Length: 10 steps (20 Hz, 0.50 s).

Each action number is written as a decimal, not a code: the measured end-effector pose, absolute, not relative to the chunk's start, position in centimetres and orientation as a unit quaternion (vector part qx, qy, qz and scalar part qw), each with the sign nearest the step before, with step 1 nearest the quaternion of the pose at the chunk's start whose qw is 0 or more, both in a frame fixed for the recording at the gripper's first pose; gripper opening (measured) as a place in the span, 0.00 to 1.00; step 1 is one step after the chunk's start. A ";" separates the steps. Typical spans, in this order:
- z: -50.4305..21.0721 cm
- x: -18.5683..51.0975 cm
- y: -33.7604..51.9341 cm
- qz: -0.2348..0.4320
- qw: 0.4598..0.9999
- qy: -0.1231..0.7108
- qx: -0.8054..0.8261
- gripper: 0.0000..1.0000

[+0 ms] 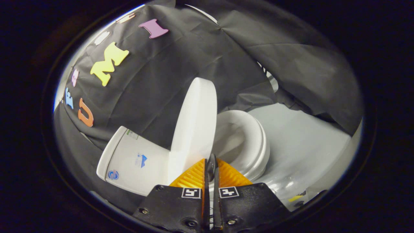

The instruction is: Open the toilet lid.

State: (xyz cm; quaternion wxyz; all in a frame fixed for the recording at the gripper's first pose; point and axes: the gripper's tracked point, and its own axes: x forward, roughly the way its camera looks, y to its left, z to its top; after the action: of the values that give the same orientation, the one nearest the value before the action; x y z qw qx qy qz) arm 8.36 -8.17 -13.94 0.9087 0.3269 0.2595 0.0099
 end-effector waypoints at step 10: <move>-11.3 8.2 -5.5 0.006 0.930 0.246 0.274 0.07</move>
State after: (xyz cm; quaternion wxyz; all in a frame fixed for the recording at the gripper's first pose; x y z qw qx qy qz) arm 8.24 -5.54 -11.27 0.9298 0.2740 0.2455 0.0062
